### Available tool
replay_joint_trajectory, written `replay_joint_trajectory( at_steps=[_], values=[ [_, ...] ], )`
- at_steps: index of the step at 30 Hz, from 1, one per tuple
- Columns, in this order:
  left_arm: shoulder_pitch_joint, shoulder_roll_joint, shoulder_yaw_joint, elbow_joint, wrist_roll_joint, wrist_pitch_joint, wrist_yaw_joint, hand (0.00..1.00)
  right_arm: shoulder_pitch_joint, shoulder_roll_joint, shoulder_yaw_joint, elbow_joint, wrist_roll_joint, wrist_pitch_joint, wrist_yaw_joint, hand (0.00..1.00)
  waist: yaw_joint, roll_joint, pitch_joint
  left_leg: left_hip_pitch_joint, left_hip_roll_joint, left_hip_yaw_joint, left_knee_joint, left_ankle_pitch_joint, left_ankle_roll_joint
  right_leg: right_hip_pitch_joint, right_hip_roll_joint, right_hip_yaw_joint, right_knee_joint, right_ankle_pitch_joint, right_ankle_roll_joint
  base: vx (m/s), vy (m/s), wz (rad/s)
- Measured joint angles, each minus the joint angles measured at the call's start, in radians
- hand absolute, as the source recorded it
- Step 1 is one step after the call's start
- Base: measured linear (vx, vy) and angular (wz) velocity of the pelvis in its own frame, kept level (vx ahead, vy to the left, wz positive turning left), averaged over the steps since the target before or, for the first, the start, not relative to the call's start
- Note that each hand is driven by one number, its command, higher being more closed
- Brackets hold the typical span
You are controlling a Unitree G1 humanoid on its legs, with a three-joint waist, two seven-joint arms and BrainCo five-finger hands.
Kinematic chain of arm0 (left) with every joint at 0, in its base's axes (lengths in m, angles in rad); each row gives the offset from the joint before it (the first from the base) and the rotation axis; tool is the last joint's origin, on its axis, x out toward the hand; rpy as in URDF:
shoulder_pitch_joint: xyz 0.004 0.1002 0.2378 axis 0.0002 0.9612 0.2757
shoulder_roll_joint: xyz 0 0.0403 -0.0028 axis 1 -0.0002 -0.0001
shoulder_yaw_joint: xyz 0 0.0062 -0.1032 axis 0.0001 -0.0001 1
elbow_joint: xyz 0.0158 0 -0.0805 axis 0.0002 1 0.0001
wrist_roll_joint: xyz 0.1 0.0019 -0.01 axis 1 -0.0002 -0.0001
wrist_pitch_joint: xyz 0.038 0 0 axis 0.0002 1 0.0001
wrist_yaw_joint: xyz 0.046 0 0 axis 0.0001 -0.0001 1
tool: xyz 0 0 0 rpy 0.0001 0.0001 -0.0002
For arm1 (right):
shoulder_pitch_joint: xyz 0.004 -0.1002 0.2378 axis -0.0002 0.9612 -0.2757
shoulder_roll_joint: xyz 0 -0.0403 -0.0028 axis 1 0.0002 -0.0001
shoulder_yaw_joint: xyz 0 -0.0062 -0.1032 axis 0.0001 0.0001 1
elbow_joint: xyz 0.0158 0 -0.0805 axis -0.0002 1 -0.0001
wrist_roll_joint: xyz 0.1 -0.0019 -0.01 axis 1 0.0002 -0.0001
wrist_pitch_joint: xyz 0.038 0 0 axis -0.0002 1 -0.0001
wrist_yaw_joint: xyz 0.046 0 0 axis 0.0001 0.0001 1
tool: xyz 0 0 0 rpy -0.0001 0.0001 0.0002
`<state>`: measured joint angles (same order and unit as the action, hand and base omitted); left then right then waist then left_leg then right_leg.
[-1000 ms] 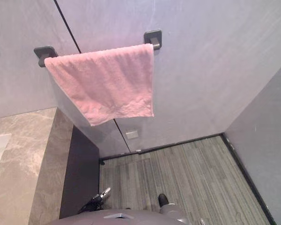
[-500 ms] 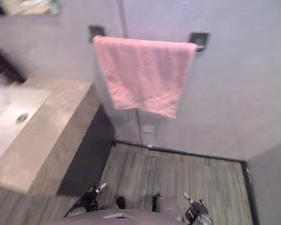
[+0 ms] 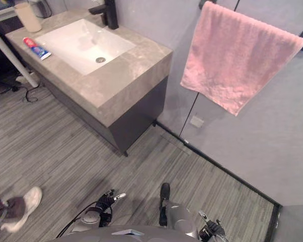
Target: Organize washtable
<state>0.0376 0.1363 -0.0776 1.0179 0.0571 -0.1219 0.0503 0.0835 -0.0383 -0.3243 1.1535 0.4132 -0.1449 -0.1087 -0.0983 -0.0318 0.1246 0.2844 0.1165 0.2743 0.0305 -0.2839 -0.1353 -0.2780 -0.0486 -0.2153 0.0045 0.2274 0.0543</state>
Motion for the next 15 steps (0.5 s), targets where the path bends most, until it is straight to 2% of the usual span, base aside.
replay_joint_trajectory(
  at_steps=[1,2,3,4,5,7,8,9,10,11,12,13,15],
  values=[
    [0.009,0.007,0.003,0.001,0.000,0.000,0.000,0.00,0.003,0.000,0.021,-0.005,0.000,0.000,0.000,0.00,0.003,-0.015,0.003,-0.002,-0.017,0.010,0.021,-0.006,0.010,0.001,-0.013,0.021,0.003,0.003,0.022,-0.18,0.148,-0.38],
    [0.039,0.015,0.016,0.006,0.004,0.001,0.000,0.00,0.000,0.000,0.050,-0.014,0.000,-0.001,0.000,0.00,0.005,-0.017,0.009,-0.035,-0.020,0.025,0.078,-0.010,0.027,-0.011,-0.023,0.051,0.030,-0.087,0.102,-0.09,0.163,-0.15],
    [0.052,0.010,0.032,0.008,0.010,0.002,-0.001,0.00,-0.012,-0.025,0.062,-0.020,-0.001,-0.002,0.001,0.00,0.002,0.015,0.012,-0.073,0.013,0.024,0.108,-0.018,0.042,-0.068,-0.016,0.072,0.188,-0.138,0.063,0.02,0.150,0.06],
    [0.053,0.009,0.038,0.012,0.010,0.003,-0.001,0.00,-0.008,-0.027,0.062,-0.019,0.000,-0.002,0.000,0.00,0.003,0.018,0.013,-0.089,0.019,0.012,0.121,-0.018,0.045,-0.093,-0.014,0.099,0.301,-0.155,0.037,0.40,0.112,0.74],
    [0.060,0.024,0.076,0.038,0.010,0.003,-0.001,0.00,0.010,-0.020,0.056,-0.015,0.000,0.002,0.000,0.00,0.003,0.009,0.010,-0.124,0.022,-0.056,0.153,-0.011,0.055,-0.096,-0.015,0.185,0.574,-0.208,0.017,0.49,0.038,1.01],
    [0.070,0.033,0.102,0.050,0.012,0.012,-0.001,0.00,0.020,-0.017,0.056,-0.015,0.000,0.003,0.001,0.00,0.003,0.005,0.011,-0.166,0.018,-0.139,0.196,-0.011,0.056,-0.060,-0.030,0.261,0.759,-0.302,0.004,0.50,0.034,1.33],
    [0.086,0.034,0.122,0.048,0.019,0.013,-0.002,0.00,0.020,-0.017,0.052,-0.015,0.000,0.004,0.003,0.00,0.005,0.003,0.010,-0.191,0.010,-0.190,0.216,-0.010,0.057,-0.024,-0.030,0.318,0.808,-0.313,0.008,0.40,0.051,1.49],
    [0.099,0.037,0.143,0.047,0.029,0.018,-0.002,0.00,0.023,-0.017,0.046,-0.016,-0.001,0.004,0.012,0.00,0.017,-0.008,0.004,-0.215,-0.006,-0.244,0.240,-0.004,0.051,0.010,-0.023,0.374,0.775,-0.336,0.039,0.26,0.013,1.27],
    [0.101,0.038,0.159,0.047,0.030,0.029,-0.002,0.00,0.019,-0.018,0.042,-0.019,-0.002,0.005,0.022,0.00,0.030,-0.002,0.002,-0.230,-0.011,-0.272,0.235,0.016,0.050,0.025,-0.015,0.384,0.749,-0.342,0.048,0.07,0.009,1.16],
    [0.119,0.020,0.163,0.041,0.029,0.033,-0.002,0.00,0.011,-0.029,0.035,-0.020,-0.007,0.005,0.032,0.00,0.052,0.018,-0.010,-0.252,-0.007,-0.306,0.212,0.051,0.046,0.051,0.003,0.405,0.673,-0.345,0.052,-0.05,0.039,0.91],
    [0.130,0.010,0.164,0.038,0.028,0.034,-0.001,0.00,-0.008,-0.039,0.035,-0.020,-0.014,0.007,0.035,0.00,0.068,0.022,-0.015,-0.274,-0.006,-0.324,0.182,0.087,0.041,0.075,0.004,0.425,0.590,-0.356,0.063,-0.09,0.067,0.70],
    [0.130,0.006,0.164,0.038,0.027,0.036,0.000,0.00,-0.024,-0.041,0.036,-0.020,-0.016,0.009,0.037,0.00,0.079,0.031,-0.021,-0.290,-0.006,-0.333,0.169,0.103,0.037,0.079,0.004,0.430,0.547,-0.360,0.059,-0.11,0.056,0.43],
    [0.120,0.006,0.164,0.035,0.003,0.037,0.003,0.00,-0.078,-0.031,0.043,-0.021,-0.043,0.024,0.042,0.00,0.091,0.025,-0.024,-0.364,0.003,-0.359,0.161,0.134,0.022,0.085,0.003,0.426,0.429,-0.360,0.056,-0.16,0.000,0.31]
  ],
)
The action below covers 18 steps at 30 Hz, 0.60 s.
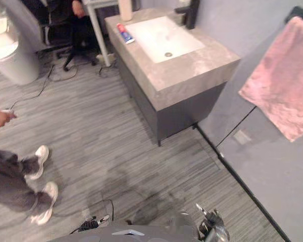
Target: Organize washtable
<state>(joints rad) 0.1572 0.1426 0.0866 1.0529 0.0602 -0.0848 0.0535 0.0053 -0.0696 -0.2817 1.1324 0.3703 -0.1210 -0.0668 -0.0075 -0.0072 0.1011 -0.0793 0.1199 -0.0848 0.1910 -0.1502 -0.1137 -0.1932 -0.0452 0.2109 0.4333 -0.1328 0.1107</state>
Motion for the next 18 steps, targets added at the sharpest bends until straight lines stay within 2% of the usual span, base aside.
replay_joint_trajectory(
  at_steps=[2,4,6,7,8,9,10,11,12,13,14,15,16,17,18],
  values=[
    [-0.033,0.018,-0.005,-0.004,-0.015,0.001,0.003,0.00,-0.031,0.016,0.009,0.002,-0.001,0.003,-0.002,0.00,0.007,-0.020,0.008,-0.075,0.009,-0.065,0.010,0.031,-0.030,0.039,0.000,-0.011,-0.148,0.000,-0.001,-0.27,-0.094,0.62],
    [-0.064,0.023,-0.008,-0.009,-0.024,-0.003,0.005,0.00,-0.025,0.017,0.008,0.002,-0.007,0.001,-0.015,0.00,0.007,-0.023,0.017,-0.106,0.016,-0.125,0.046,0.039,-0.045,0.094,0.005,-0.053,-0.223,-0.005,-0.017,-0.30,-0.126,0.79],
    [-0.084,0.019,-0.007,-0.014,-0.042,-0.007,0.008,0.00,-0.027,0.013,0.007,-0.002,-0.007,-0.003,-0.022,0.00,0.016,-0.015,0.043,-0.108,0.040,-0.142,0.061,0.050,-0.065,0.129,0.018,-0.091,-0.242,-0.010,-0.033,-0.34,-0.072,0.50],
    [-0.084,0.018,-0.006,-0.018,-0.044,-0.009,0.010,0.00,-0.025,0.014,-0.007,-0.001,-0.007,-0.005,-0.024,0.00,0.016,-0.013,0.052,-0.099,0.058,-0.129,0.025,0.075,-0.076,0.122,0.029,-0.109,-0.225,-0.022,-0.056,-0.39,-0.022,0.23],
    [-0.080,0.019,-0.005,-0.021,-0.045,-0.008,0.015,0.00,-0.016,0.018,-0.012,0.000,-0.007,-0.006,-0.025,0.00,0.016,-0.017,0.048,-0.063,0.072,-0.109,-0.088,0.127,-0.079,0.100,0.037,-0.116,-0.205,-0.017,-0.069,-0.34,-0.001,0.20],
    [-0.074,0.021,0.000,-0.021,-0.039,-0.008,0.016,0.00,-0.008,0.035,-0.023,0.000,-0.005,-0.008,-0.024,0.00,0.015,-0.046,0.038,-0.049,0.073,-0.090,-0.115,0.138,-0.066,0.081,0.017,-0.121,-0.204,-0.014,-0.077,-0.28,0.010,0.47],
    [-0.091,0.033,0.022,-0.019,-0.033,-0.010,0.017,0.00,0.002,0.045,-0.072,0.002,0.001,-0.010,-0.022,0.00,-0.001,-0.069,0.047,-0.134,0.042,-0.002,0.091,0.084,0.014,0.053,-0.027,-0.157,-0.198,0.001,-0.072,-0.09,0.045,0.59],
    [-0.100,0.030,0.025,-0.020,-0.033,-0.010,0.019,0.00,0.010,0.043,-0.085,0.005,0.002,-0.009,-0.023,0.00,-0.004,-0.070,0.047,-0.163,0.031,0.021,0.190,0.057,0.039,0.050,-0.041,-0.170,-0.198,0.009,-0.071,0.01,0.110,0.76],
    [-0.108,0.018,0.035,-0.022,-0.033,-0.012,0.023,0.00,0.033,0.043,-0.108,0.008,0.002,-0.006,-0.024,0.00,-0.006,-0.062,0.048,-0.178,0.026,0.071,0.334,-0.002,0.048,0.043,-0.055,-0.190,-0.200,0.023,-0.059,0.14,0.148,0.51],
    [-0.108,0.016,0.035,-0.020,-0.033,-0.013,0.025,0.00,0.046,0.045,-0.114,0.008,0.002,-0.003,-0.023,0.00,-0.013,-0.056,0.047,-0.175,0.029,0.090,0.374,-0.040,0.049,0.042,-0.060,-0.202,-0.202,0.027,-0.053,0.07,0.279,0.65],
    [-0.115,0.009,0.032,-0.010,-0.033,-0.015,0.026,0.00,0.073,0.047,-0.126,0.010,0.009,-0.002,-0.022,0.00,-0.019,-0.035,0.039,-0.146,0.045,0.124,0.381,-0.118,0.059,0.038,-0.066,-0.219,-0.212,0.041,-0.030,-0.03,0.264,0.48],
    [-0.117,0.003,0.032,-0.005,-0.034,-0.015,0.026,0.00,0.078,0.044,-0.132,0.011,0.007,-0.001,-0.022,0.00,-0.020,-0.021,0.034,-0.130,0.046,0.129,0.326,-0.148,0.046,0.038,-0.064,-0.220,-0.220,0.048,-0.019,-0.14,0.358,0.36],
    [-0.123,0.003,0.035,0.002,-0.036,-0.014,0.028,0.00,0.080,0.052,-0.146,0.027,0.013,0.002,-0.021,0.00,-0.011,-0.045,0.034,-0.117,0.014,0.148,0.253,-0.151,0.033,0.036,-0.079,-0.195,-0.239,0.055,-0.006,-0.12,0.257,0.10],
    [-0.116,0.014,0.032,0.005,-0.035,-0.013,0.034,0.00,0.089,0.063,-0.147,0.037,0.025,0.002,-0.018,0.00,-0.013,-0.066,0.017,-0.101,-0.012,0.150,0.191,-0.125,0.034,0.035,-0.091,-0.181,-0.256,0.054,-0.008,-0.07,0.257,0.30],
    [-0.119,0.022,0.013,0.007,-0.036,-0.009,0.040,0.00,0.103,0.083,-0.157,0.045,0.045,0.001,-0.019,0.00,-0.025,-0.086,0.002,-0.055,-0.050,0.148,0.051,-0.073,0.035,0.045,-0.108,-0.165,-0.280,0.057,-0.005,0.00,0.167,0.43]
  ],
)
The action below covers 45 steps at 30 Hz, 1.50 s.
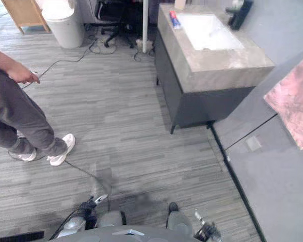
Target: Organize washtable
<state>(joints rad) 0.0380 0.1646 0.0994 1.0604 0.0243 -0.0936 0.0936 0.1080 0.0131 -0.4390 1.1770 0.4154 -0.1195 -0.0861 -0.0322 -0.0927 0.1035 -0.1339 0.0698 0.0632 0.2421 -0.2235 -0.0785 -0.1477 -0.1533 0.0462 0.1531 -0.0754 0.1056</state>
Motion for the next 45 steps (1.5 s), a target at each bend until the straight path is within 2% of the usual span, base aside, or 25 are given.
replay_joint_trajectory(
  at_steps=[4,6,13,16,18,19,21,23,25,27,29,30,31,32,33,34,35,36,38,39,40,41,42,43,45],
  values=[
    [-0.001,-0.004,-0.070,0.001,0.000,0.000,-0.003,0.00,0.004,0.000,-0.003,0.002,-0.001,0.004,-0.002,0.00,-0.019,0.002,-0.029,0.041,-0.074,0.014,-0.217,0.115,0.017,0.015,0.005,0.017,-0.056,0.024,-0.013,0.15,0.044,0.29],
    [0.001,-0.017,-0.074,0.009,-0.004,0.000,-0.004,0.00,-0.027,-0.016,0.007,0.000,-0.003,0.011,-0.001,0.00,-0.014,0.024,-0.039,0.054,-0.081,0.032,-0.253,0.162,0.035,0.012,0.003,0.039,-0.080,0.033,0.009,0.17,-0.021,-0.34],
    [-0.043,-0.026,-0.092,0.036,-0.009,-0.029,-0.007,0.00,-0.093,-0.032,0.094,0.000,-0.053,0.016,0.017,0.00,-0.011,0.025,-0.056,0.107,-0.082,0.040,-0.311,0.193,0.055,0.048,0.011,0.052,-0.131,0.043,0.021,0.19,-0.040,-0.09],
    [-0.043,-0.026,-0.066,0.036,-0.017,-0.028,-0.008,0.00,-0.120,-0.036,0.086,-0.001,-0.053,0.017,0.019,0.00,-0.008,0.027,-0.051,0.071,-0.084,0.040,-0.243,0.140,0.084,0.032,0.002,0.051,-0.105,0.045,0.026,0.08,0.065,0.01],
    [-0.042,-0.044,-0.059,0.009,-0.030,-0.027,-0.017,0.00,-0.128,-0.057,0.074,-0.037,-0.054,0.017,0.022,0.00,-0.005,0.076,-0.017,-0.022,-0.077,0.013,-0.049,0.012,0.121,-0.052,0.008,0.052,0.108,0.006,0.049,0.03,0.184,0.21],
    [-0.041,-0.052,-0.061,0.000,-0.039,-0.028,-0.017,0.00,-0.124,-0.070,0.067,-0.045,-0.054,0.016,0.023,0.00,-0.010,0.089,-0.007,-0.029,-0.083,-0.003,-0.020,-0.005,0.125,-0.079,0.006,0.052,0.191,-0.006,0.046,-0.01,0.253,0.66],
    [-0.040,-0.058,-0.078,-0.019,-0.039,-0.034,-0.017,0.00,-0.104,-0.081,0.064,-0.049,-0.053,0.017,0.023,0.00,-0.018,0.096,0.020,-0.014,-0.129,-0.071,0.014,-0.035,0.149,-0.205,0.003,0.094,0.526,-0.001,-0.011,0.09,0.183,0.99],
    [-0.038,-0.050,-0.084,-0.017,-0.039,-0.033,-0.017,0.00,-0.087,-0.067,0.058,-0.050,-0.044,0.017,0.029,0.00,-0.019,0.085,0.039,0.019,-0.150,-0.109,0.018,-0.051,0.177,-0.281,0.052,0.145,0.686,-0.074,-0.036,0.15,0.040,0.64],
    [-0.037,-0.035,-0.048,0.008,-0.039,-0.017,-0.016,0.00,-0.089,-0.059,0.060,-0.071,-0.045,0.013,0.037,0.00,-0.017,0.078,0.049,0.054,-0.140,-0.116,0.006,-0.074,0.195,-0.368,0.162,0.118,0.679,-0.135,-0.008,-0.01,-0.129,0.09],
    [-0.060,-0.034,-0.033,0.008,-0.039,-0.016,-0.016,0.00,-0.083,-0.048,0.048,-0.068,-0.044,0.010,0.043,0.00,-0.026,0.059,0.070,0.141,-0.141,-0.131,-0.065,-0.079,0.204,-0.382,0.207,0.014,0.516,-0.131,-0.014,0.02,-0.245,0.22],
    [-0.100,-0.060,0.001,-0.004,-0.038,-0.018,-0.019,0.00,-0.045,-0.036,-0.014,-0.066,-0.045,0.012,0.042,0.00,-0.055,0.052,0.071,0.250,-0.146,-0.203,-0.146,-0.099,0.227,-0.384,0.235,-0.091,0.256,-0.050,-0.043,0.08,-0.292,0.95],
    [-0.108,-0.077,-0.003,-0.002,-0.036,-0.020,-0.026,0.00,-0.022,-0.036,-0.037,-0.064,-0.048,0.015,0.042,0.00,-0.082,0.064,0.065,0.274,-0.139,-0.253,-0.167,-0.114,0.230,-0.392,0.234,-0.090,0.253,0.026,-0.085,0.38,-0.246,1.40],
    [-0.113,-0.099,-0.013,0.000,-0.036,-0.020,-0.032,0.00,0.011,-0.039,-0.057,-0.064,-0.052,0.017,0.042,0.00,-0.101,0.092,0.045,0.294,-0.119,-0.293,-0.156,-0.120,0.186,-0.390,0.254,-0.104,0.289,0.027,-0.168,0.63,-0.218,1.05],
    [-0.122,-0.116,-0.003,-0.003,-0.036,-0.019,-0.039,0.00,0.015,-0.034,-0.085,-0.063,-0.053,0.018,0.041,0.00,-0.096,0.104,0.043,0.275,-0.114,-0.278,-0.085,-0.118,0.159,-0.388,0.250,-0.120,0.327,-0.012,-0.197,0.74,-0.247,0.60],
    [-0.125,-0.139,0.041,-0.008,-0.035,-0.015,-0.042,0.00,0.011,-0.025,-0.099,-0.069,-0.053,0.021,0.043,0.00,-0.090,0.109,0.046,0.228,-0.125,-0.243,0.081,-0.086,0.069,-0.350,0.247,-0.119,0.346,-0.038,-0.230,0.58,-0.163,0.19],
    [-0.122,-0.151,0.061,-0.013,-0.035,-0.015,-0.043,0.00,0.011,-0.021,-0.103,-0.078,-0.053,0.022,0.044,0.00,-0.089,0.113,0.048,0.195,-0.133,-0.229,0.194,-0.048,0.007,-0.316,0.248,-0.115,0.339,-0.044,-0.240,0.43,-0.135,0.17],
    [-0.113,-0.173,0.097,-0.027,-0.036,-0.015,-0.044,0.00,0.014,-0.019,-0.101,-0.105,-0.053,0.023,0.045,0.00,-0.087,0.124,0.052,0.103,-0.134,-0.201,0.461,0.080,-0.122,-0.209,0.256,-0.101,0.279,-0.058,-0.252,0.37,-0.107,0.09],
    [-0.104,-0.186,0.120,-0.057,-0.036,-0.014,-0.044,0.00,0.009,-0.014,-0.094,-0.129,-0.052,0.022,0.044,0.00,-0.063,0.117,0.056,0.011,-0.129,-0.153,0.726,0.119,-0.120,-0.106,0.258,-0.081,0.231,-0.076,-0.268,0.33,-0.120,-0.03],
    [-0.090,-0.195,0.129,-0.093,-0.037,-0.016,-0.043,0.00,-0.031,-0.020,-0.025,-0.155,-0.052,0.021,0.042,0.00,-0.015,0.109,0.061,-0.119,-0.115,-0.091,0.960,0.104,-0.100,0.016,0.265,-0.014,0.168,-0.082,-0.276,0.26,-0.094,-0.57],
    [-0.071,-0.192,0.130,-0.107,-0.037,-0.017,-0.040,0.00,-0.080,-0.034,0.023,-0.182,-0.052,0.016,0.041,0.00,0.012,0.101,0.066,-0.227,-0.079,-0.035,0.995,0.055,-0.017,0.111,0.264,0.057,0.103,-0.084,-0.280,0.37,-0.079,-0.89],
    [-0.066,-0.191,0.132,-0.107,-0.037,-0.017,-0.037,0.00,-0.098,-0.033,0.033,-0.197,-0.052,0.014,0.039,0.00,0.028,0.100,0.068,-0.265,-0.057,-0.013,0.971,0.037,0.012,0.142,0.260,0.082,0.082,-0.085,-0.281,0.49,-0.094,-0.84],
    [-0.066,-0.192,0.136,-0.115,-0.038,-0.016,-0.035,0.00,-0.118,-0.032,0.042,-0.206,-0.052,0.011,0.037,0.00,0.042,0.099,0.068,-0.307,-0.036,0.001,0.921,0.021,0.037,0.178,0.253,0.096,0.060,-0.087,-0.283,0.57,-0.117,-0.77],
    [-0.062,-0.183,0.140,-0.125,-0.039,-0.024,-0.023,0.00,-0.147,-0.031,0.057,-0.232,-0.050,-0.001,0.027,0.00,0.064,0.089,0.076,-0.371,-0.010,0.021,0.703,0.009,0.055,0.258,0.228,0.115,0.031,-0.101,-0.276,0.56,-0.101,-0.66],
    [-0.061,-0.179,0.140,-0.121,-0.039,-0.027,-0.021,0.00,-0.152,-0.032,0.067,-0.239,-0.050,-0.006,0.022,0.00,0.068,0.088,0.076,-0.375,-0.012,0.023,0.586,0.014,0.049,0.280,0.212,0.121,0.032,-0.111,-0.261,0.61,-0.065,-0.64],
    [-0.033,-0.177,0.137,-0.114,-0.039,-0.030,-0.011,0.00,-0.160,-0.051,0.095,-0.242,-0.052,-0.025,0.021,0.00,0.073,0.106,0.060,-0.340,-0.017,-0.004,0.071,0.109,-0.011,0.338,0.175,0.172,0.035,-0.144,-0.209,0.60,0.031,-0.64]
  ],
)
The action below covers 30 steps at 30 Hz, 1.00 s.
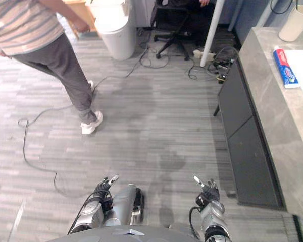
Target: Organize washtable
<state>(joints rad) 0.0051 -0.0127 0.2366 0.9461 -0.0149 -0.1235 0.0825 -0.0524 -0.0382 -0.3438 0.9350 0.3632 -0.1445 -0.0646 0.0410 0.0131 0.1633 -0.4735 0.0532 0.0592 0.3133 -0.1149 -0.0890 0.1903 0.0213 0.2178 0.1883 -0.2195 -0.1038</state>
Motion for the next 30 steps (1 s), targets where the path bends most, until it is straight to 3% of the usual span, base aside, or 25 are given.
replay_joint_trajectory(
  at_steps=[1,2,3,4,5,6,7,9,10,11,12,13,14,15,16,17,18,20,21,23,24,25,27,29,30],
  values=[
    [0.004,-0.003,-0.001,0.015,0.000,-0.001,0.003,0.00,0.002,-0.008,-0.005,0.003,0.000,-0.004,0.000,0.00,-0.001,0.020,-0.009,-0.005,0.007,-0.026,-0.068,0.015,-0.016,0.015,0.004,0.023,0.001,-0.004,0.006,0.77,0.162,-0.74],
    [0.011,0.001,0.004,0.053,0.000,0.002,0.007,0.00,0.020,-0.023,-0.006,0.020,-0.001,-0.002,0.000,0.00,-0.001,0.034,-0.018,-0.012,0.003,-0.026,-0.084,0.072,0.022,0.054,-0.009,0.066,0.030,-0.028,0.028,0.70,0.180,-0.56],
    [0.010,0.003,0.019,0.069,-0.010,0.002,0.007,0.00,0.034,-0.021,-0.006,0.026,-0.001,0.001,0.002,0.00,0.002,0.020,-0.025,-0.002,-0.010,-0.006,-0.063,0.139,0.046,0.059,-0.028,0.080,0.062,-0.036,0.027,0.86,0.176,-0.50],
    [0.018,0.024,0.035,0.084,-0.009,0.003,0.009,0.00,0.058,-0.013,-0.007,0.053,-0.004,0.005,0.006,0.00,-0.001,-0.030,-0.078,0.003,-0.064,0.034,-0.044,0.175,0.100,0.012,-0.080,0.088,0.179,-0.037,0.041,0.80,0.073,-0.24],
    [0.015,0.042,0.045,0.085,-0.008,0.004,0.009,0.00,0.080,0.000,-0.023,0.058,-0.026,0.016,0.009,0.00,-0.006,-0.099,-0.089,0.042,-0.136,0.069,-0.033,0.140,0.137,-0.056,-0.130,0.098,0.356,0.020,0.117,0.75,0.035,-0.09],
    [0.007,0.052,0.042,0.091,-0.007,0.004,0.009,0.00,0.088,0.005,-0.044,0.063,-0.036,0.021,0.011,0.00,-0.007,-0.118,-0.081,0.073,-0.165,0.066,-0.035,0.127,0.153,-0.082,-0.136,0.103,0.448,0.098,0.162,0.92,-0.043,0.41],
    [-0.006,0.062,0.013,0.110,-0.008,0.012,0.010,0.00,0.107,0.008,-0.090,0.117,-0.043,0.030,0.024,0.00,-0.040,-0.128,-0.075,0.188,-0.212,0.021,-0.056,0.108,0.181,-0.169,-0.103,0.102,0.719,0.347,0.310,0.77,-0.064,0.45],
    [-0.007,0.059,-0.009,0.111,-0.008,0.018,0.008,0.00,0.106,0.006,-0.078,0.119,-0.056,0.037,0.031,0.00,-0.050,-0.110,-0.064,0.282,-0.209,0.012,-0.070,0.100,0.191,-0.266,-0.071,0.081,0.902,0.239,0.262,0.67,-0.053,0.09],
    [-0.008,0.047,-0.018,0.111,-0.008,0.024,0.008,0.00,0.109,0.006,-0.071,0.116,-0.074,0.038,0.040,0.00,-0.055,-0.085,-0.056,0.355,-0.193,0.005,-0.092,0.100,0.192,-0.333,-0.056,0.046,0.969,0.147,0.201,0.64,-0.021,-0.41],
    [-0.011,0.031,-0.053,0.110,-0.008,0.026,0.006,0.00,0.120,0.006,-0.065,0.114,-0.081,0.037,0.047,0.00,-0.056,-0.044,-0.058,0.438,-0.159,0.009,-0.122,0.096,0.197,-0.437,-0.033,-0.011,0.957,0.041,0.149,0.42,-0.010,-0.41],
    [-0.036,0.028,-0.091,0.115,-0.008,0.026,0.005,0.00,0.127,0.002,-0.060,0.122,-0.082,0.039,0.050,0.00,-0.061,-0.011,-0.048,0.510,-0.128,0.002,-0.150,0.095,0.199,-0.505,0.005,-0.055,0.825,-0.023,0.128,0.24,0.004,-0.25],
    [-0.051,0.027,-0.102,0.115,-0.009,0.024,0.005,0.00,0.129,0.003,-0.069,0.123,-0.074,0.042,0.055,0.00,-0.062,-0.005,-0.045,0.538,-0.118,-0.004,-0.161,0.095,0.198,-0.525,0.020,-0.062,0.719,-0.037,0.132,-0.16,-0.010,0.18],
    [-0.068,0.024,-0.117,0.111,-0.009,0.011,0.002,0.00,0.135,0.002,-0.085,0.124,-0.080,0.041,0.054,0.00,-0.078,-0.016,-0.044,0.579,-0.117,-0.016,-0.176,0.088,0.187,-0.548,0.030,-0.065,0.471,-0.024,0.158,-0.25,-0.065,0.74],
    [-0.083,0.022,-0.118,0.105,-0.009,-0.001,-0.005,0.00,0.156,0.002,-0.091,0.127,-0.078,0.040,0.055,0.00,-0.103,-0.044,-0.054,0.636,-0.125,-0.028,-0.181,0.034,0.150,-0.551,0.025,-0.062,0.183,0.092,0.172,-0.27,-0.110,0.85],
    [-0.079,0.023,-0.119,0.094,-0.009,-0.007,-0.006,0.00,0.172,0.005,-0.091,0.132,-0.078,0.040,0.057,0.00,-0.105,-0.065,-0.065,0.660,-0.135,-0.036,-0.184,0.002,0.136,-0.554,0.021,-0.060,0.094,0.159,0.177,-0.11,-0.165,0.77],
    [-0.074,0.026,-0.119,0.088,-0.009,-0.010,-0.008,0.00,0.190,0.008,-0.092,0.144,-0.075,0.040,0.059,0.00,-0.110,-0.086,-0.074,0.683,-0.143,-0.049,-0.182,-0.027,0.126,-0.559,0.014,-0.060,0.080,0.299,0.144,0.24,-0.254,0.23],
    [-0.067,0.016,-0.121,0.102,-0.008,-0.006,-0.013,0.00,0.182,0.000,-0.098,0.168,-0.069,0.041,0.064,0.00,-0.107,-0.057,-0.087,0.698,-0.099,-0.071,-0.163,-0.049,0.112,-0.564,0.053,-0.081,0.139,0.261,0.053,0.46,-0.321,0.17],
    [-0.054,0.008,-0.108,0.110,-0.007,0.000,-0.016,0.00,0.175,0.014,-0.120,0.160,-0.065,0.037,0.066,0.00,-0.110,-0.028,-0.080,0.631,-0.072,-0.091,0.037,-0.045,0.079,-0.529,0.076,-0.103,0.151,0.191,0.020,0.52,-0.283,0.13],
    [-0.041,-0.007,-0.080,0.108,-0.008,0.002,-0.015,0.00,0.178,0.012,-0.119,0.156,-0.059,0.040,0.066,0.00,-0.106,-0.013,-0.074,0.572,-0.052,-0.089,0.213,-0.010,0.011,-0.473,0.090,-0.112,0.135,0.164,0.003,0.38,-0.178,0.13],
    [-0.019,-0.022,-0.043,0.094,-0.008,0.003,-0.016,0.00,0.188,0.013,-0.076,0.122,-0.037,0.040,0.065,0.00,-0.095,-0.008,-0.073,0.453,-0.028,-0.092,0.548,0.032,-0.073,-0.379,0.096,-0.124,0.101,0.129,-0.021,0.31,-0.152,0.10],
    [-0.002,-0.025,-0.041,0.077,-0.008,0.003,-0.018,0.00,0.181,0.007,-0.059,0.098,-0.033,0.037,0.065,0.00,-0.083,-0.013,-0.072,0.374,-0.024,-0.088,0.723,0.034,-0.075,-0.332,0.094,-0.119,0.083,0.116,-0.035,0.16,-0.111,0.01],
    [0.006,-0.025,-0.040,0.072,-0.008,0.003,-0.019,0.00,0.175,0.008,-0.049,0.088,-0.031,0.034,0.065,0.00,-0.080,-0.013,-0.071,0.335,-0.017,-0.085,0.784,0.032,-0.072,-0.305,0.094,-0.116,0.069,0.111,-0.041,0.06,-0.065,-0.12],
    [0.015,-0.013,-0.040,0.056,-0.009,0.000,-0.023,0.00,0.151,0.002,-0.039,0.086,-0.030,0.022,0.066,0.00,-0.057,-0.014,-0.070,0.226,0.017,-0.041,0.841,-0.004,-0.011,-0.226,0.084,-0.095,0.018,0.103,-0.051,0.17,-0.068,-0.19],
    [0.015,-0.006,-0.034,0.054,-0.011,-0.010,-0.023,0.00,0.137,0.007,-0.057,0.096,-0.030,0.021,0.065,0.00,-0.048,-0.034,-0.056,0.188,0.031,0.009,0.687,-0.054,0.023,-0.160,0.050,-0.088,-0.018,0.094,-0.035,0.27,-0.077,-0.10],
    [0.016,-0.005,-0.029,0.062,-0.019,-0.010,-0.022,0.00,0.135,0.008,-0.075,0.099,-0.029,0.021,0.064,0.00,-0.049,-0.031,-0.058,0.199,0.031,0.033,0.426,-0.075,0.021,-0.129,0.022,-0.082,-0.022,0.077,-0.005,0.21,-0.037,-0.07]
  ],
)
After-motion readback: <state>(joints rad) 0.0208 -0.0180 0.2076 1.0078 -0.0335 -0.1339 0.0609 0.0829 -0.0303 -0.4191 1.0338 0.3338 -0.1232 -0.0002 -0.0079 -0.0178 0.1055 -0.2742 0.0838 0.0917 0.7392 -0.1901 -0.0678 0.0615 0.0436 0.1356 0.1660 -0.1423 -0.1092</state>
